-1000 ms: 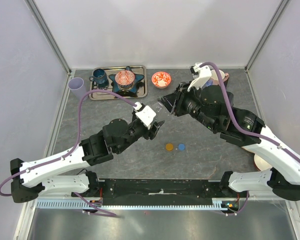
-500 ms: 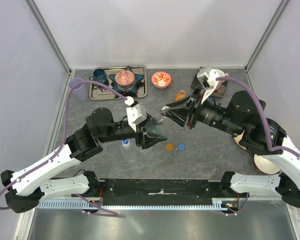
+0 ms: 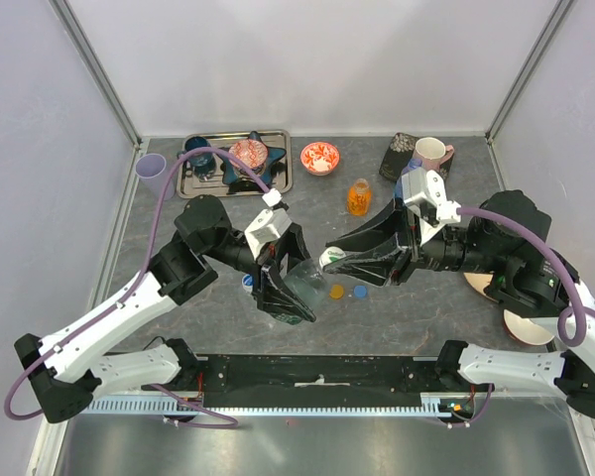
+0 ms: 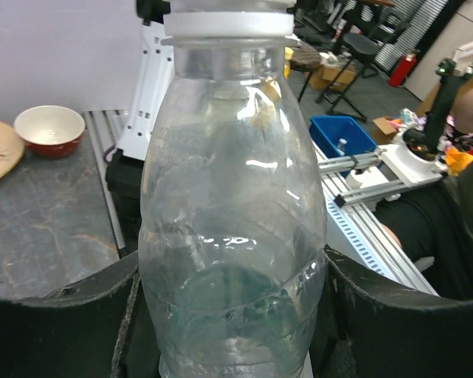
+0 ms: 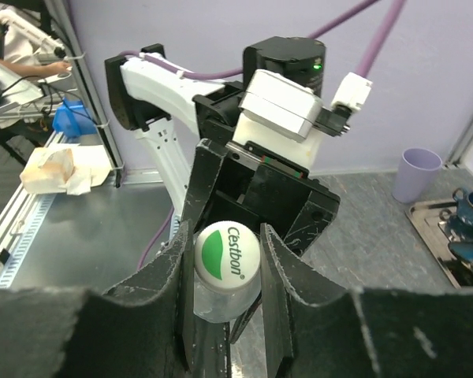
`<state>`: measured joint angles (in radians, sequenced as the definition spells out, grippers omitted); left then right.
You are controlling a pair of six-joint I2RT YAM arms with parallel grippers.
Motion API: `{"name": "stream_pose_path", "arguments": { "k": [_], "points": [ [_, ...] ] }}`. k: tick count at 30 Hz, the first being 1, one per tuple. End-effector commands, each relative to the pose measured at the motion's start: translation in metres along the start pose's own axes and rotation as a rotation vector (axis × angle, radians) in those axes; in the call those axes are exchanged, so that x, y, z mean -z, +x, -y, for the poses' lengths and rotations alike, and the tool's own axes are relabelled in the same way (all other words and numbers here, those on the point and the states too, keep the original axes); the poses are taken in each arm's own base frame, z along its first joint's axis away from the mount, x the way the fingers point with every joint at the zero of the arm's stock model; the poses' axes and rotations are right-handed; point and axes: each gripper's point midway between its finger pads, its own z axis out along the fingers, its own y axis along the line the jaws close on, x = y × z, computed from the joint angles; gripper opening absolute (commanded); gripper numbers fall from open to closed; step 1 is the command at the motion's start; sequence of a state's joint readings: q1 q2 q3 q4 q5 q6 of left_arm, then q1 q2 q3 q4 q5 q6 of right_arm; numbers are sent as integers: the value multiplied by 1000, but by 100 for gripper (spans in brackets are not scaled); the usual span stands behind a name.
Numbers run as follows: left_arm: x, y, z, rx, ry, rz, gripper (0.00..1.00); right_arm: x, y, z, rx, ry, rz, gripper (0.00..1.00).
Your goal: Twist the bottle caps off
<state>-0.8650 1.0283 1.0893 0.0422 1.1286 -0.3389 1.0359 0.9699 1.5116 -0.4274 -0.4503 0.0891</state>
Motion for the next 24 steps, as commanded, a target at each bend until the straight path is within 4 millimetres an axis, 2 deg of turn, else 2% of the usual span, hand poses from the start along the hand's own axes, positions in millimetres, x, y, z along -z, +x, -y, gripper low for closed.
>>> {"name": "stream_pose_path", "arguments": {
  "k": [1, 4, 8, 10, 11, 12, 13, 16, 21, 24],
  "points": [
    [5, -38, 19, -111, 49, 80, 35, 9, 55, -27, -28, -165, -190, 0],
    [5, -37, 17, -112, 36, 81, 35, 8, 60, -27, -42, -167, -204, 0],
    [6, -36, 9, -113, -14, 81, 35, 6, 55, -14, -55, -80, -188, 1],
    [7, -37, -1, -132, -73, 94, 35, 6, 49, -9, -63, -44, -166, 16],
    [8, -36, -7, -121, -118, 97, 35, 6, 43, -7, -85, -23, -150, 31],
    [9, -36, -10, -123, -139, 97, 35, 5, 38, -1, -88, 11, -132, 37],
    [10, -35, -14, -138, -162, 95, 36, 5, 32, 1, -87, 27, -115, 53],
    [13, -29, -24, -140, -216, 85, 36, 6, 19, 8, -103, 85, -75, 68],
    [15, -22, -29, -135, -245, 72, 37, 8, -3, 15, -117, 144, -10, 82],
    [17, -20, -36, -131, -280, 67, 37, 9, -16, 15, -127, 149, 28, 94]
  ]
}}
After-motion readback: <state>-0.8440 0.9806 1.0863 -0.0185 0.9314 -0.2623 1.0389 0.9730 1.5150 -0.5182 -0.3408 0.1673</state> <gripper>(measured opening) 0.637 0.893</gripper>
